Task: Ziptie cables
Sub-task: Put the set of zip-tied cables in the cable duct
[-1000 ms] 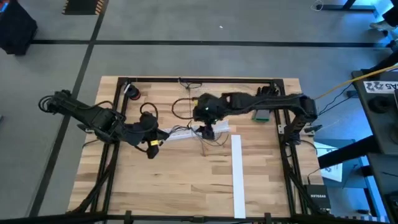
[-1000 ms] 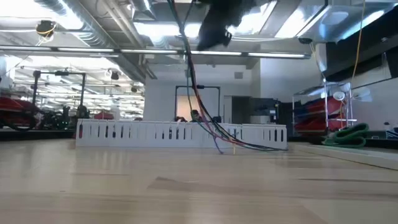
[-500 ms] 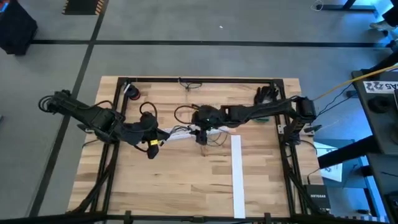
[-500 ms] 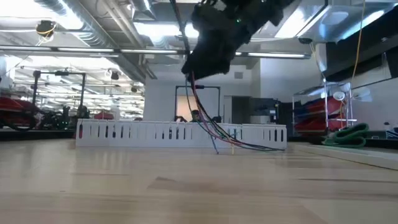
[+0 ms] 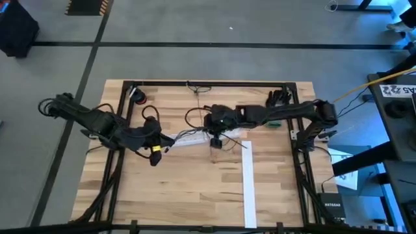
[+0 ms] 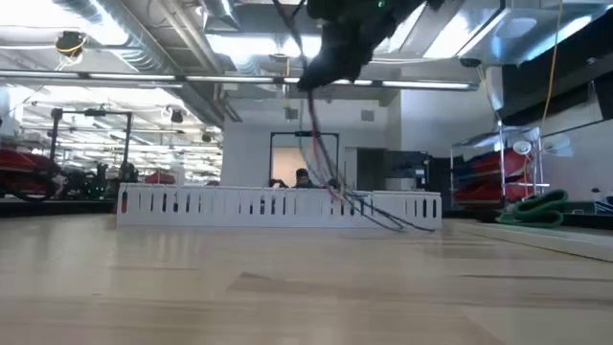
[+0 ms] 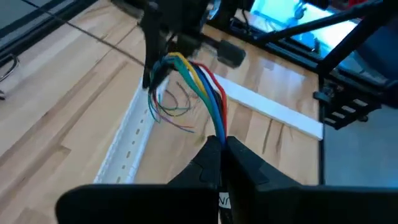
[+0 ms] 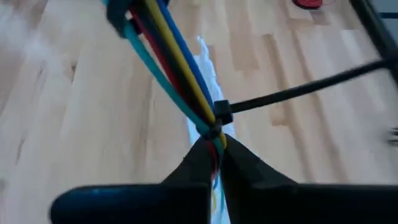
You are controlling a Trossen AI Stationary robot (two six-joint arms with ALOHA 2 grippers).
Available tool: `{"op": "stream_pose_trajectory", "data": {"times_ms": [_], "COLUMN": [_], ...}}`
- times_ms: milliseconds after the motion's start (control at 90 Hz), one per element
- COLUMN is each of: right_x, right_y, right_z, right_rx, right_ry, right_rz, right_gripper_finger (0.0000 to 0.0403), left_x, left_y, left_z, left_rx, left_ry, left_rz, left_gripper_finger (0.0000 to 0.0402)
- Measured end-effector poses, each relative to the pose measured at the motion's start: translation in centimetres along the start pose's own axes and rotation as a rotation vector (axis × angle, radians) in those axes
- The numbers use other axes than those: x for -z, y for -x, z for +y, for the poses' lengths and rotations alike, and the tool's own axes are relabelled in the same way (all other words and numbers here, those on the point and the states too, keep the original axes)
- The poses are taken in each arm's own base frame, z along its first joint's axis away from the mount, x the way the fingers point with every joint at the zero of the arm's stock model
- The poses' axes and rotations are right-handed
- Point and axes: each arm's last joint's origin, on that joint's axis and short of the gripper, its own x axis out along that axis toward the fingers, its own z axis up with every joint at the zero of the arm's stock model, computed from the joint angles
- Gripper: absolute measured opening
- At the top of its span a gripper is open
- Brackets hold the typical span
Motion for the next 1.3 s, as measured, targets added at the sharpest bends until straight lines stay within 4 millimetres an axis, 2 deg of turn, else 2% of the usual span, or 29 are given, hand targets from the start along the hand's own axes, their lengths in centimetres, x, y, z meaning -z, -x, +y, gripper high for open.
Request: {"op": "stream_pose_trajectory", "data": {"times_ms": [211,367,489,556,789,922,1300], "right_x": [-2.1,-3.4,-3.9,-3.6,-0.8,1.0,3.2], "right_y": [4.8,8.2,9.2,8.4,1.7,-1.3,-7.0], "right_z": [-0.2,-0.5,-1.0,-1.3,-2.2,-2.3,-2.2], "right_rx": [0.007,0.041,0.051,0.046,-0.014,-0.037,-0.047], "right_ry": [0.159,0.202,0.212,0.223,0.215,0.2,0.178], "right_rz": [0.197,0.272,0.265,0.269,0.337,0.346,0.304], "right_gripper_finger": [0.0004,0.0003,0.0003,0.0003,0.0003,0.0003,0.0003], "left_x": [0.7,0.8,0.6,0.6,2.7,4.4,10.0], "left_y": [0.7,0.4,0.0,-0.6,-2.9,-3.8,-6.6], "left_z": [1.0,1.6,2.0,2.2,3.1,3.7,5.9], "left_rx": [-0.06,-0.117,-0.128,-0.137,-0.198,-0.238,-0.317], "left_ry": [0.003,0.031,0.004,-0.036,-0.074,-0.072,-0.083], "left_rz": [0.067,0.083,0.076,0.085,0.224,0.274,0.398], "left_gripper_finger": [0.0,0.0,0.0,0.0,0.0,0.0,0.0]}}
